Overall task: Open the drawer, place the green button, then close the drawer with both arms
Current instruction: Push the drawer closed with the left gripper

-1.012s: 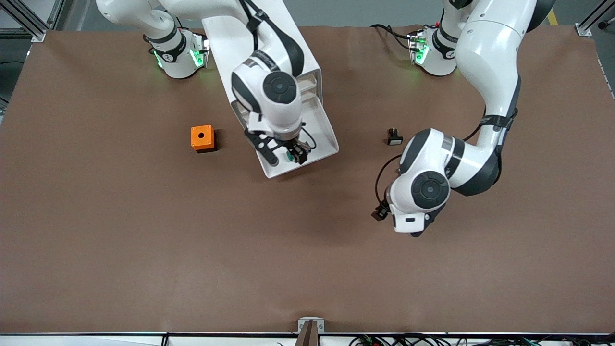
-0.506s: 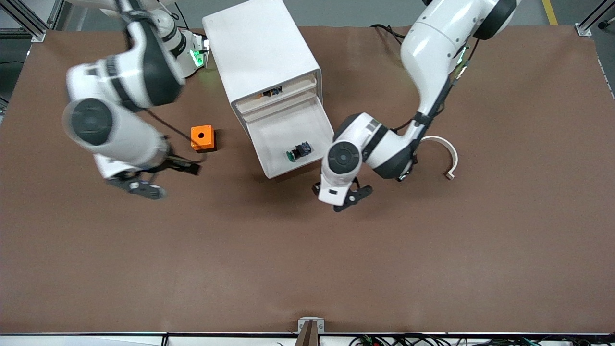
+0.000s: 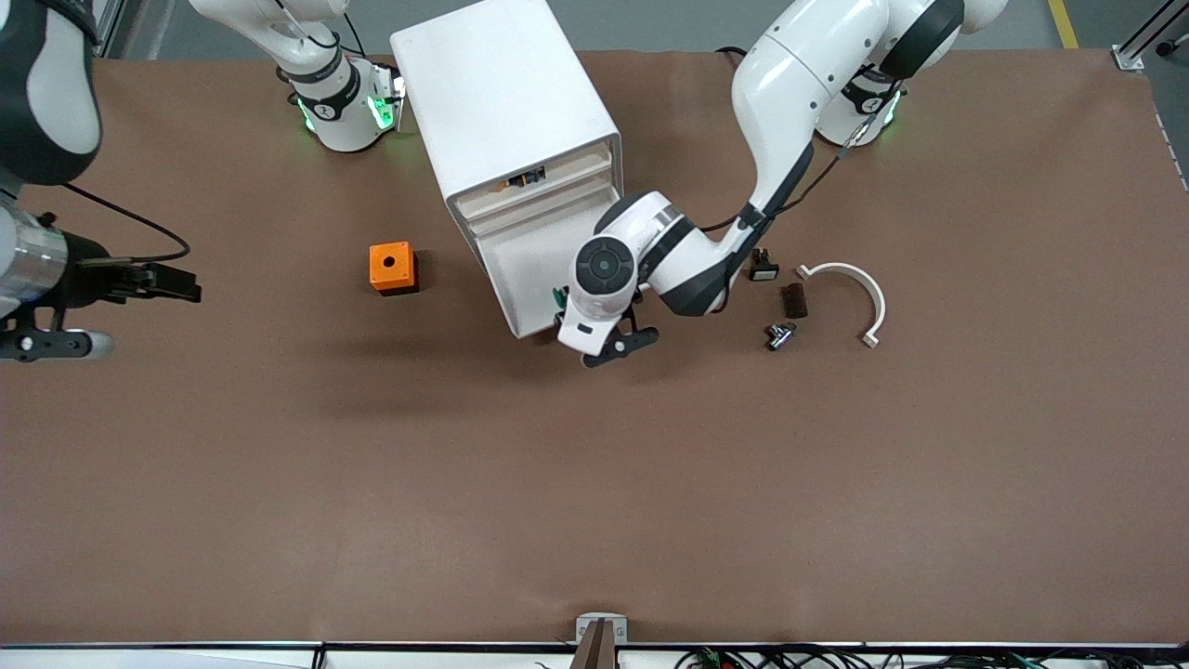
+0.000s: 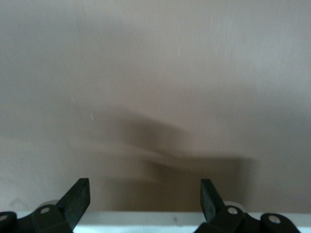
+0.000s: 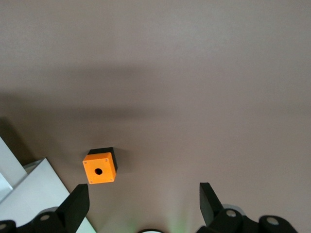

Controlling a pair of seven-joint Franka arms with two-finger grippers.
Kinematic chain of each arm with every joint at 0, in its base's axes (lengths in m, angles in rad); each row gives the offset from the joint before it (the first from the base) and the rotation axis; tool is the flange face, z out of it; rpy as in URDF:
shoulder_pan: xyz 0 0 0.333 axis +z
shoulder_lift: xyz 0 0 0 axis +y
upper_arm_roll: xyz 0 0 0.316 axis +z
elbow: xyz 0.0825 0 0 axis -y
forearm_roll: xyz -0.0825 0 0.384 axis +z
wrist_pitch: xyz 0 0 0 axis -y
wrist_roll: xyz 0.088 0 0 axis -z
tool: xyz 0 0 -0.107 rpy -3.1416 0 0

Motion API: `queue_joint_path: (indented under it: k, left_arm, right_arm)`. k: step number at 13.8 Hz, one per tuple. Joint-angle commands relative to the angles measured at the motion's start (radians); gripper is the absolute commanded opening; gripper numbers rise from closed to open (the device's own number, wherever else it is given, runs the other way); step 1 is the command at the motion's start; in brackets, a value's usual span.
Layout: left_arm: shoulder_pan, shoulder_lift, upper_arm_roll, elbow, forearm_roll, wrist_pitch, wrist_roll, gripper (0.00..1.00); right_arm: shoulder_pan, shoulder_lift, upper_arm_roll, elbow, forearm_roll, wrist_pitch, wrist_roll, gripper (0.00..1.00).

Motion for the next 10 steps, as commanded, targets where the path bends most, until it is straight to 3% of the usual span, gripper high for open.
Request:
queue_joint_path:
  k: [1,6,10]
  left_arm:
    - [-0.005,-0.027,-0.036,-0.055,-0.056,0.012,-0.016,1.0]
    - [-0.008,-0.026,-0.131,-0.065,-0.064,0.012,-0.127,1.0]
    - [-0.048,-0.024,-0.152,-0.081,-0.064,0.006,-0.199,1.0]
  right_arm:
    - [-0.065,0.0,0.026,0.039,-0.005,-0.014,-0.049,1.0]
    - [-0.06,0.003,0.029,0.049,-0.009,-0.011,-0.042,1.0]
    - [-0.071,0.006,0.029,0.049,0.003,-0.01,-0.033,1.0]
